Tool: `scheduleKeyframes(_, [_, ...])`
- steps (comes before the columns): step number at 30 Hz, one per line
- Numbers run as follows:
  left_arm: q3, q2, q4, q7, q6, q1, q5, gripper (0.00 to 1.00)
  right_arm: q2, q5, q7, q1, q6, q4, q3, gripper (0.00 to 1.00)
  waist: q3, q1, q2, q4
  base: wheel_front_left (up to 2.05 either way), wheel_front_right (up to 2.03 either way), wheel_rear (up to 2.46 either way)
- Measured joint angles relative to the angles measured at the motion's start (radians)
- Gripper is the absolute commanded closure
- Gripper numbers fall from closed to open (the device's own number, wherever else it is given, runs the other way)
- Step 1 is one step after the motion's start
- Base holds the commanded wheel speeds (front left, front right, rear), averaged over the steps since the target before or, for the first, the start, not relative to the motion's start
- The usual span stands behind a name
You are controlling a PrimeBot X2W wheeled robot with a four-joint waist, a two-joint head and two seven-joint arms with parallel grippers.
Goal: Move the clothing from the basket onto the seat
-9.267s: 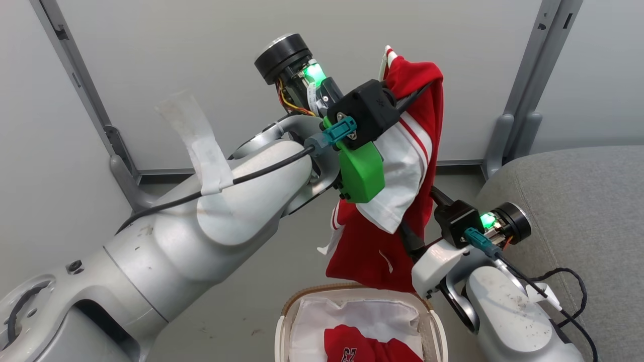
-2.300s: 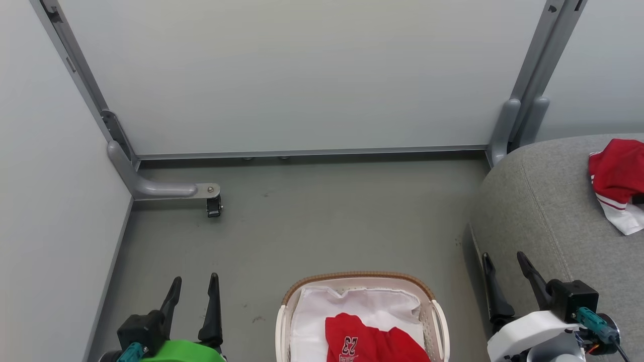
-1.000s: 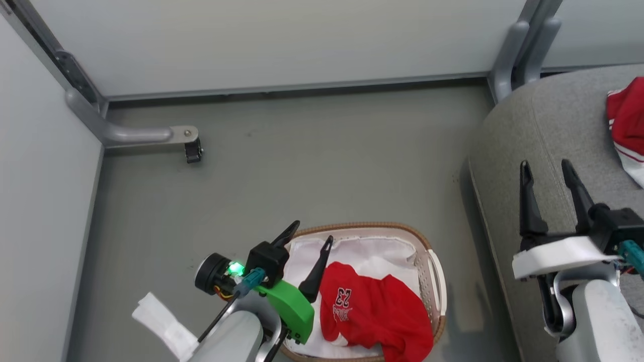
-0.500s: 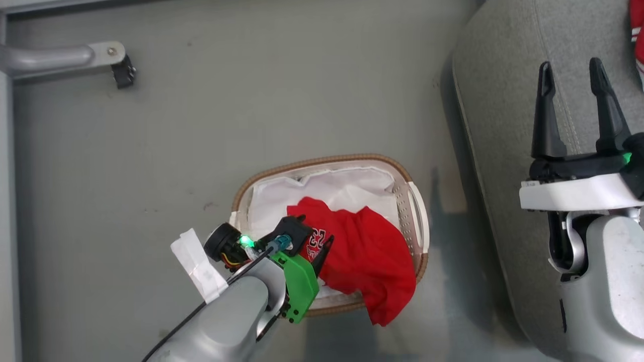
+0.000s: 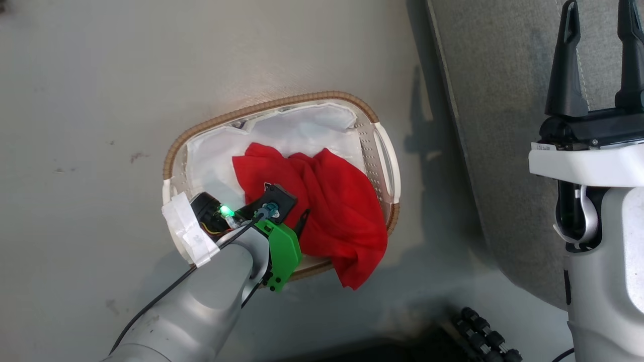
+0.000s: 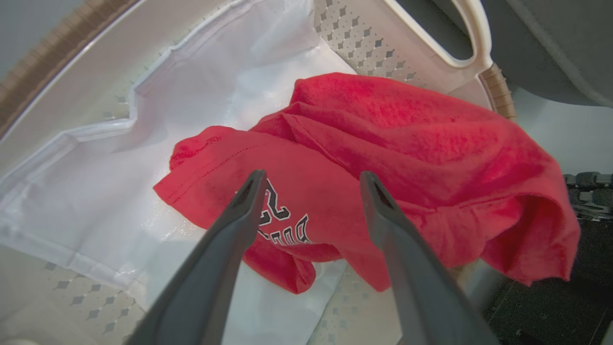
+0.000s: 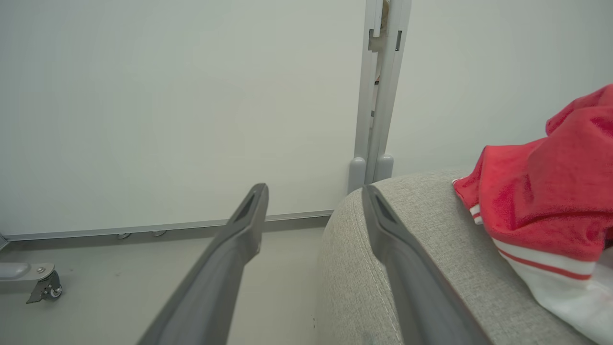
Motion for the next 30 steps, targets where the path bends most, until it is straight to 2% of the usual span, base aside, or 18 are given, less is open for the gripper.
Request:
scheduleKeyframes(6, [-0.023, 0.000, 0.005, 0.009, 0.019, -0.011, -0.031, 0.00, 0.000, 0.004, 0.000, -0.011, 0.000, -0.010, 0.011, 0.00, 0.080, 0.0000, 0.0000, -0.042, 0.00, 0.00, 0.00])
scheduleKeyframes(12, [-0.045, 0.001, 0.058, 0.061, 0.139, -0.022, -0.046, 0.00, 0.000, 0.014, 0.000, -0.024, 0.000, -0.016, 0.029, 0.00, 0.126, -0.0001, 0.0000, -0.073, 0.00, 0.00, 0.00])
scheduleKeyframes(18, [-0.047, 0.000, 0.095, 0.062, 0.203, -0.043, -0.068, 0.00, 0.000, 0.014, 0.000, -0.032, 0.000, -0.025, 0.035, 0.00, 0.149, -0.0001, 0.0000, -0.082, 0.00, 0.00, 0.00])
scheduleKeyframes(22, [-0.048, 0.000, 0.124, 0.064, 0.216, -0.057, -0.078, 0.00, 0.000, 0.016, 0.000, -0.037, 0.000, -0.031, 0.043, 0.00, 0.162, -0.0001, 0.0000, -0.086, 0.00, 0.00, 0.00])
scheduleKeyframes(25, [-0.050, 0.000, 0.138, 0.069, 0.210, -0.066, -0.087, 0.00, 0.001, 0.022, 0.000, -0.041, 0.000, -0.036, 0.049, 0.00, 0.173, -0.0001, 0.0000, -0.091, 0.00, 0.00, 0.00])
scheduleKeyframes(26, [-0.050, 0.001, 0.141, 0.069, 0.202, -0.069, -0.091, 0.14, 0.001, 0.022, 0.000, -0.041, 0.000, -0.036, 0.050, 0.00, 0.177, -0.0001, 0.0000, -0.093, 0.00, 0.00, 0.00])
scheduleKeyframes(27, [-0.051, 0.000, 0.143, 0.069, 0.197, -0.071, -0.096, 0.56, 0.001, 0.023, 0.000, -0.041, 0.000, -0.036, 0.050, 0.00, 0.180, -0.0002, 0.0000, -0.095, 0.00, 0.00, 0.00])
scheduleKeyframes(28, [-0.052, 0.000, 0.144, 0.068, 0.193, -0.073, -0.100, 0.84, 0.001, 0.023, 0.000, -0.041, 0.000, -0.036, 0.050, 0.00, 0.183, -0.0001, 0.0000, -0.097, 0.00, 0.00, 0.00])
scheduleKeyframes(29, [-0.052, 0.000, 0.144, 0.062, 0.189, -0.073, -0.104, 1.00, 0.001, 0.023, 0.000, -0.042, 0.000, -0.036, 0.049, 0.00, 0.185, -0.0001, 0.0000, -0.098, 0.00, 0.00, 0.00])
scheduleKeyframes(30, [-0.054, 0.000, 0.145, 0.059, 0.188, -0.074, -0.106, 1.00, 0.001, 0.023, 0.000, -0.043, 0.000, -0.036, 0.048, 0.00, 0.187, -0.0001, 0.0000, -0.098, 0.00, 0.00, 0.00])
